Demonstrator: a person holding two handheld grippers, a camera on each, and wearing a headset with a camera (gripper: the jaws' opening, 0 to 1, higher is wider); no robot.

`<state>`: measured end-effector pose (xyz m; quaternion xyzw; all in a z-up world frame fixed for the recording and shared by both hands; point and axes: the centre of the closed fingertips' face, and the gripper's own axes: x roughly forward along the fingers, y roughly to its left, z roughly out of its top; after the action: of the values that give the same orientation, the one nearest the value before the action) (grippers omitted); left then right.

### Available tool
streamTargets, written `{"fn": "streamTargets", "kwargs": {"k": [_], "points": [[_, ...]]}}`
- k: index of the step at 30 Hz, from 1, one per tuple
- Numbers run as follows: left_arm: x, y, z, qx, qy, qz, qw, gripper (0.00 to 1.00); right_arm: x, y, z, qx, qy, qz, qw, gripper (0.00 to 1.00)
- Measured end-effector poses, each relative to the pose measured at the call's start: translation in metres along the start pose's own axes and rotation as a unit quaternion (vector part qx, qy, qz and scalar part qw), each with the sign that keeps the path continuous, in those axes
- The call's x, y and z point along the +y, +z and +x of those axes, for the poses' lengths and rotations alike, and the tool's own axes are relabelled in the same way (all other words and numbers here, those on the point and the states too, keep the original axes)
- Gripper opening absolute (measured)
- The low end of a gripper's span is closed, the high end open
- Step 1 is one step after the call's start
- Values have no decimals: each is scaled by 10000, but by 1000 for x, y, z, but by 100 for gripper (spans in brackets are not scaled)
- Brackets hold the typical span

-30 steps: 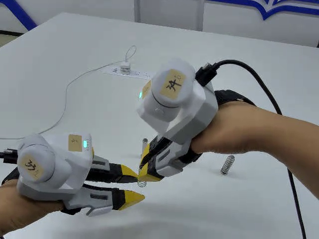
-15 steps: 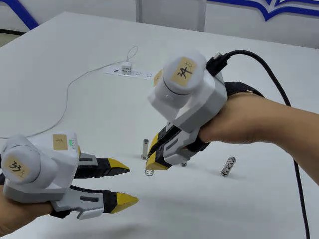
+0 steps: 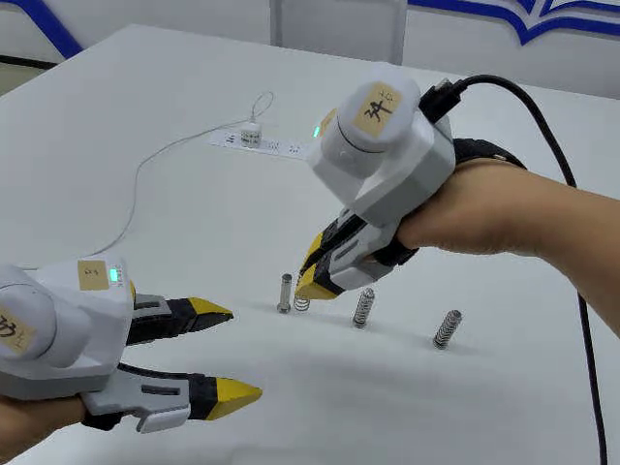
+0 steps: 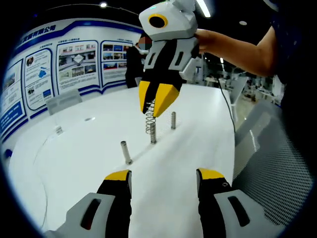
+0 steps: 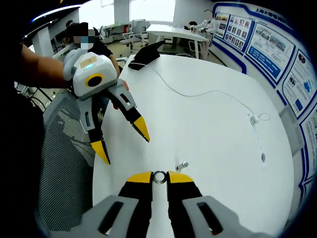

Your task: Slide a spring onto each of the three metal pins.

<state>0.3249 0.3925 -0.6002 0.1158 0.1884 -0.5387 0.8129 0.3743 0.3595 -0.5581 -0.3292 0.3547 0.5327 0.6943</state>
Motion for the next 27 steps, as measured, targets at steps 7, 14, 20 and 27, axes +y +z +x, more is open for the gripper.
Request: {"fn": "streamTargets", "kwargs": {"k": [7, 14, 20, 27], "points": [[1, 0, -3, -54, 116, -81, 9999, 58, -20, 0, 7, -41, -209, 131, 9997, 12], [4, 3, -4, -98, 170, -91, 9998, 61, -34, 6, 12, -142, -336, 219, 9991, 12], [4, 5, -4, -134, 192, -104, 9997, 63, -41, 7, 22, -132, -343, 325, 9988, 12], [7, 6, -6, -175, 231, -145, 9995, 64, -42, 6, 30, -76, -291, 378, 9988, 12]]}}
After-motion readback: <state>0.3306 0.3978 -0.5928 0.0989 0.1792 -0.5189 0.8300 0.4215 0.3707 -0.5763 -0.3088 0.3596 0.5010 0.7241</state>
